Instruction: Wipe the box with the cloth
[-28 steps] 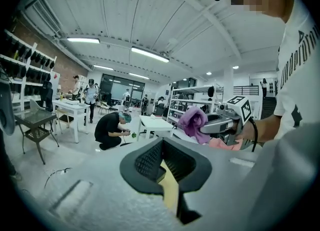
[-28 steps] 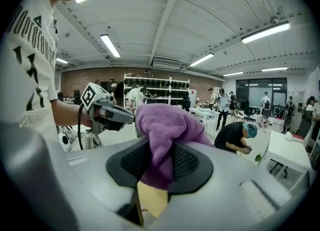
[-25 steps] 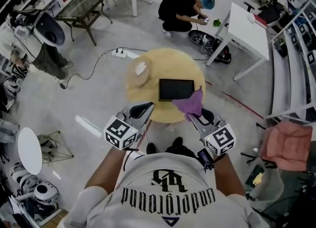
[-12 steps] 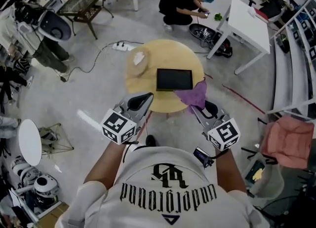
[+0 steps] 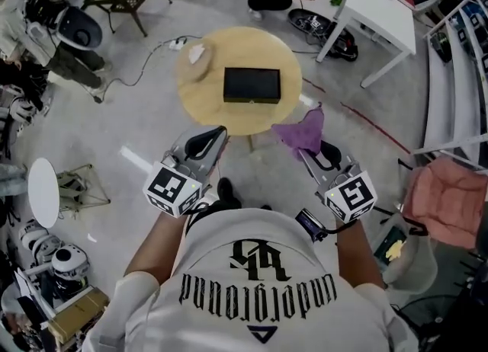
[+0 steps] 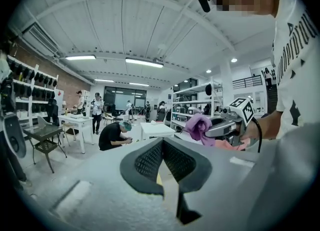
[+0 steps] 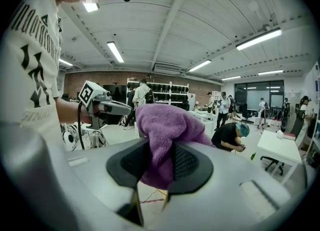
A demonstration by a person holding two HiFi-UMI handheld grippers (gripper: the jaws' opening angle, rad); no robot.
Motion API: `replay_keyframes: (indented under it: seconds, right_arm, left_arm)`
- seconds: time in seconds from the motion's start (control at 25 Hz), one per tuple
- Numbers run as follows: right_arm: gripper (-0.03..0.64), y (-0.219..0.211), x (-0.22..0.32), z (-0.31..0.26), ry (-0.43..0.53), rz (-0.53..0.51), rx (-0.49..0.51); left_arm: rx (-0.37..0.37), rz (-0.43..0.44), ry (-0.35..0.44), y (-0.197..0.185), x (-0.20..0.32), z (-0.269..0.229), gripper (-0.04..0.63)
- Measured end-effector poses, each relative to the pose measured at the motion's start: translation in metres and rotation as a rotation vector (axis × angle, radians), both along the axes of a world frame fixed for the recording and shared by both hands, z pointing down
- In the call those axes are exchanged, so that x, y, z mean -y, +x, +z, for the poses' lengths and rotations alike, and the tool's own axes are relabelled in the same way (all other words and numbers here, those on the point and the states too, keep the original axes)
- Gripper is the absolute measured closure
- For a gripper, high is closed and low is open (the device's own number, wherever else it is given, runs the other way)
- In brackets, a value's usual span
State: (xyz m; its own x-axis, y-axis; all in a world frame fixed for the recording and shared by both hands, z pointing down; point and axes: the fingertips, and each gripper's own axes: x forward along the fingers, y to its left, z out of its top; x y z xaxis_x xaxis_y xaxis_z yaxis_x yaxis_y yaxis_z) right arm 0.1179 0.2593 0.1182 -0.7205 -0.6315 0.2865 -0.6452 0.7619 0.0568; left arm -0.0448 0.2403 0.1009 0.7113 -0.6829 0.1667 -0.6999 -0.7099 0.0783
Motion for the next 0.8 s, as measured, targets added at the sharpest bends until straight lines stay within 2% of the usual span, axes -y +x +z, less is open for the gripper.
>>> replay_keyframes:
  seconds: [0.36,0.6,0.8]
  right_arm:
    - [0.514,0.061,-0.079,0.001,0.022,-0.023,0.014]
    - [0.514,0.079,-0.125,-0.005,0.046,-0.046,0.044]
    - [0.515,0.079,-0.146,-0.010,0.061,-0.070,0.054]
  left_arm:
    - [0.012,-0.049,0.029,0.050,-0.080,-0.001,0.589]
    - [0.008,-0.077,0.037,0.075,-0.118,-0.014,0.589]
    - [0.003,-0.100,0.041,0.077,-0.135,-0.017,0.589]
